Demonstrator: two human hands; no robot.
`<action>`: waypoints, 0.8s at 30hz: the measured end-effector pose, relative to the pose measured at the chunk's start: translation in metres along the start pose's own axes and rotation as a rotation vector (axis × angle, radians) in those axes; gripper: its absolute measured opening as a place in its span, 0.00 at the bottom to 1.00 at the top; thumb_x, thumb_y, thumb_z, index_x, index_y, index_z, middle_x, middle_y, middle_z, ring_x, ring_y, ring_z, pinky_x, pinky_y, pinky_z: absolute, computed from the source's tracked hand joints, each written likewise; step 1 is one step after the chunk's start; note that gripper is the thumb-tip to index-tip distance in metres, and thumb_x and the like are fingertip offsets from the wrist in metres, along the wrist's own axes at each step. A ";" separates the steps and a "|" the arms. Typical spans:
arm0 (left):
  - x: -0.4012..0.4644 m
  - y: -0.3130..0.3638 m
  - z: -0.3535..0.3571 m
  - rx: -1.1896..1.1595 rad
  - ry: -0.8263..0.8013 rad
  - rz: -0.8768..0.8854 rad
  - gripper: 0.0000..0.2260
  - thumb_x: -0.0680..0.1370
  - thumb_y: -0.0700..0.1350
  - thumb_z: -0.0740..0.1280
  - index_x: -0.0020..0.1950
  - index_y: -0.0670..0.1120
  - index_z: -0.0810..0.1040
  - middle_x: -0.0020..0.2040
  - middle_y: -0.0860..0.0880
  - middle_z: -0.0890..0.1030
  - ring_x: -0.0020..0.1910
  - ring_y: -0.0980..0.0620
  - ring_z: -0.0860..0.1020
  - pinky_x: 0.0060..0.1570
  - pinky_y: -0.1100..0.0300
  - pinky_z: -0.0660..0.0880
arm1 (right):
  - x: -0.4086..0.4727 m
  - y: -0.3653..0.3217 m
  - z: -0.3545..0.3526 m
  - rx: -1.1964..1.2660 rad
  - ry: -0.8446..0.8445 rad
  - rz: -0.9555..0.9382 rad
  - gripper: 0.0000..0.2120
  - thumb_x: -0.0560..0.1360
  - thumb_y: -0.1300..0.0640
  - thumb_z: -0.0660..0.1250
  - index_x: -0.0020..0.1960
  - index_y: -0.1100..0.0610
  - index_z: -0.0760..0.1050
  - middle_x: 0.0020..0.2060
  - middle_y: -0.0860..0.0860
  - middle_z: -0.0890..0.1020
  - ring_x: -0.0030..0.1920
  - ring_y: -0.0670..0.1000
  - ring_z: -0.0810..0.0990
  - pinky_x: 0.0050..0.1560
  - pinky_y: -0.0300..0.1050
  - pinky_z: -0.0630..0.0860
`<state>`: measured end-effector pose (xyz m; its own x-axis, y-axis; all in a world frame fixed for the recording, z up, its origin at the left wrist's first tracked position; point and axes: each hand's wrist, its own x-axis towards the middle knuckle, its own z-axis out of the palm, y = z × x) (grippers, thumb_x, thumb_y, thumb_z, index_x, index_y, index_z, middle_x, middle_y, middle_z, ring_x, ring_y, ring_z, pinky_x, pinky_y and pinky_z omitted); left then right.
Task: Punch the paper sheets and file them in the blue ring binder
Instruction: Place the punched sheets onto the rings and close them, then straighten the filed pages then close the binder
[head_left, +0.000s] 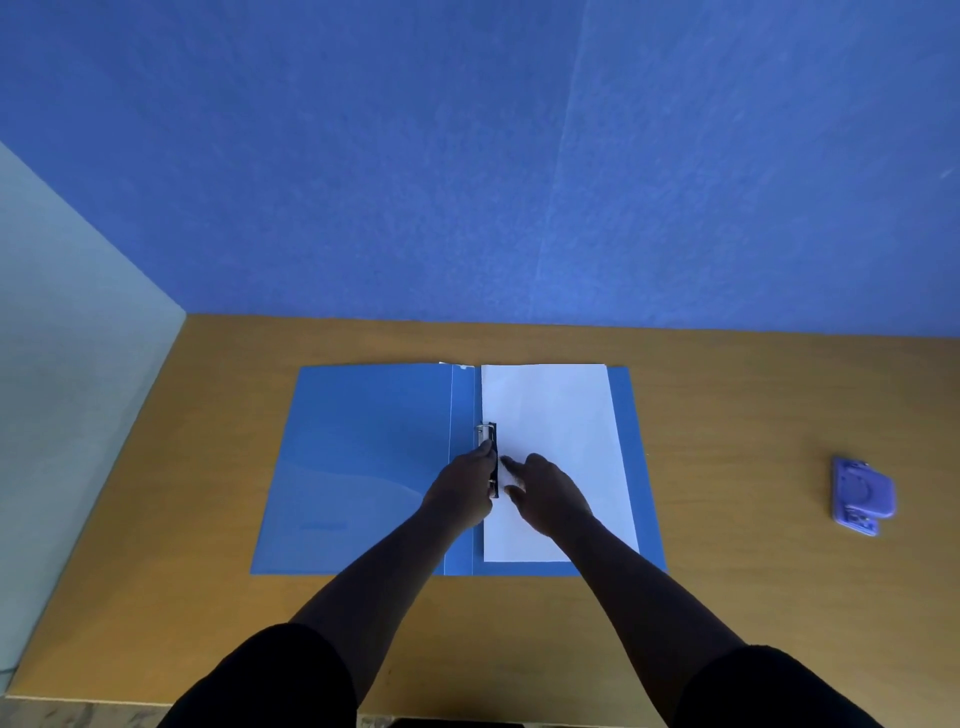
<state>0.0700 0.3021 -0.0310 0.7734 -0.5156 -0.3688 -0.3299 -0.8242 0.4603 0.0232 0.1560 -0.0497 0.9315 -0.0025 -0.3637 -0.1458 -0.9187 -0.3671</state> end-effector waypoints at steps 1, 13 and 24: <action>-0.002 0.000 -0.002 -0.026 0.011 0.007 0.29 0.75 0.35 0.69 0.75 0.40 0.65 0.78 0.47 0.61 0.71 0.44 0.70 0.66 0.53 0.72 | -0.003 0.003 -0.005 0.056 0.030 0.027 0.23 0.80 0.51 0.61 0.74 0.50 0.65 0.58 0.54 0.76 0.58 0.55 0.78 0.58 0.50 0.76; -0.024 0.006 0.003 0.193 0.015 0.048 0.37 0.73 0.46 0.74 0.78 0.47 0.60 0.80 0.44 0.56 0.77 0.44 0.59 0.71 0.50 0.64 | -0.056 0.062 -0.026 0.197 0.196 0.594 0.19 0.77 0.56 0.62 0.65 0.64 0.66 0.62 0.62 0.71 0.61 0.63 0.72 0.59 0.54 0.71; -0.019 0.018 0.010 -0.084 0.058 -0.192 0.17 0.74 0.36 0.68 0.61 0.42 0.72 0.58 0.44 0.76 0.58 0.45 0.75 0.53 0.56 0.72 | -0.053 0.085 -0.044 0.469 0.180 0.559 0.16 0.78 0.54 0.63 0.62 0.62 0.74 0.58 0.58 0.81 0.54 0.57 0.79 0.56 0.47 0.74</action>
<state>0.0443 0.2946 -0.0235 0.8482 -0.3348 -0.4104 -0.1292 -0.8822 0.4528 -0.0242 0.0606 -0.0239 0.7112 -0.5207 -0.4724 -0.7024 -0.4968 -0.5098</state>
